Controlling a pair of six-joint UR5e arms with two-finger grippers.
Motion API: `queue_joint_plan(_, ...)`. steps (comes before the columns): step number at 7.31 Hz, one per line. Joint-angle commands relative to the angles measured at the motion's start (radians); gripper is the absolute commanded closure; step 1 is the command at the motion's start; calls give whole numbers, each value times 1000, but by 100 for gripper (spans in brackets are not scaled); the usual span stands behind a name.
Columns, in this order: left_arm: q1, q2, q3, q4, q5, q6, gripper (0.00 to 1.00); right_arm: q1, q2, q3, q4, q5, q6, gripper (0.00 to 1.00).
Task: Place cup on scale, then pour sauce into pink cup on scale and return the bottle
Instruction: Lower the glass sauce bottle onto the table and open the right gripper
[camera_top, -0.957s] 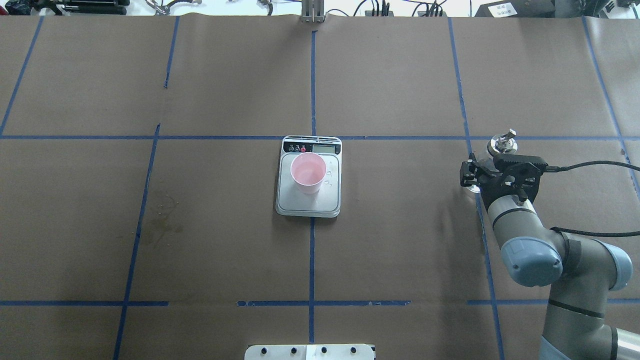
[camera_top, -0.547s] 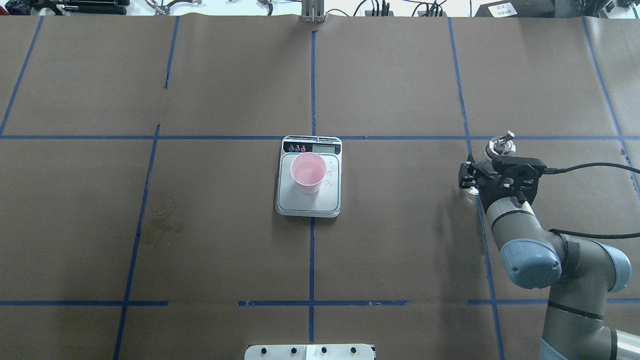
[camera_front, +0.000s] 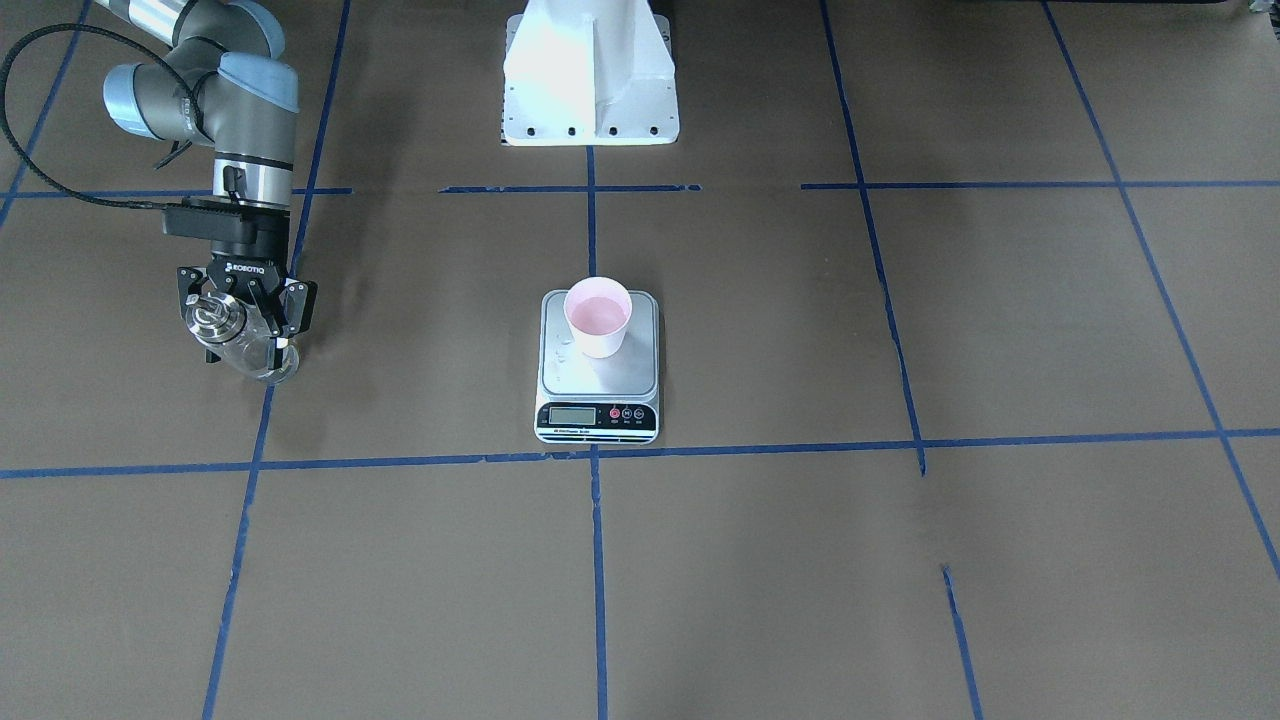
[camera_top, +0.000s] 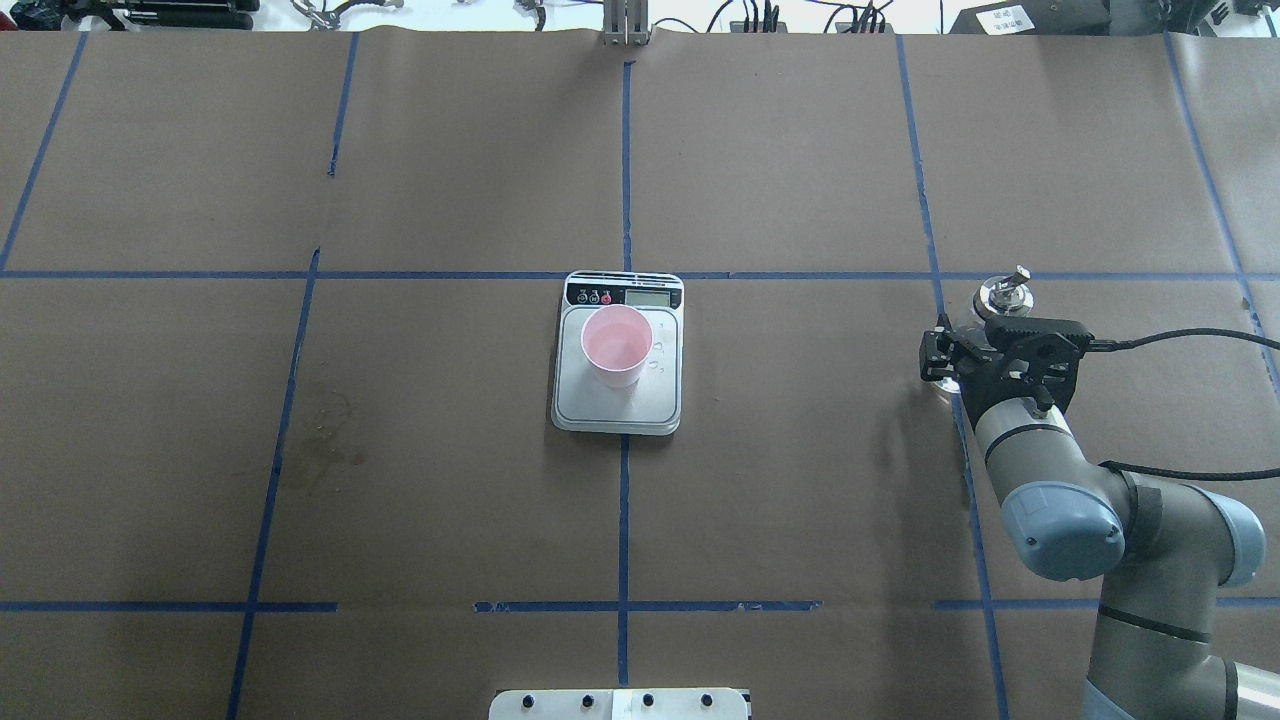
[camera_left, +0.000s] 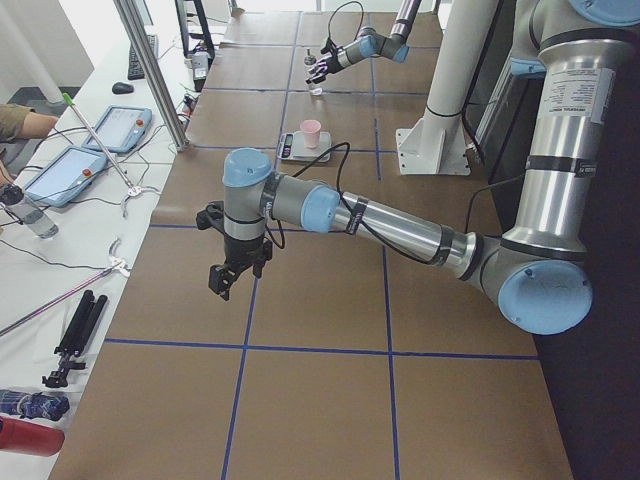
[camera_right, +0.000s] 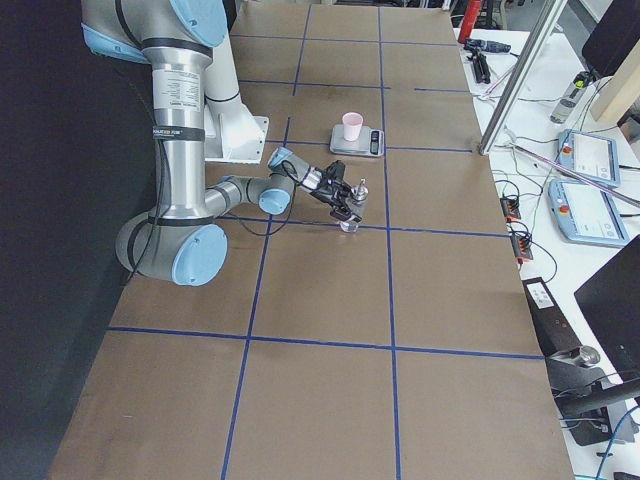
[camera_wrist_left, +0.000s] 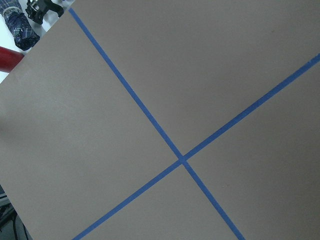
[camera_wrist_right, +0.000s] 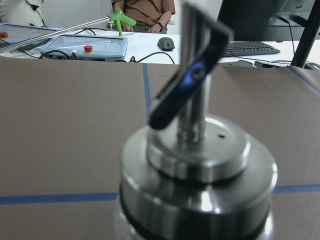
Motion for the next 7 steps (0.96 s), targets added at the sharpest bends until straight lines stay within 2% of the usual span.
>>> queue_joint_plan(1, 0, 0, 0, 0, 0, 0, 0, 0, -1, 2, 0, 0, 0, 59)
queue_joint_plan(2, -5, -2, 0, 0, 0, 0, 0, 0, -1, 2, 0, 0, 1, 53)
queue_joint_plan(3, -6, -2, -2, 0, 0, 0, 0, -2, -1, 2, 0, 0, 1, 42)
queue_joint_plan(7, -6, -2, -2, 0, 0, 0, 0, -4, -1, 1, 0, 0, 1, 32)
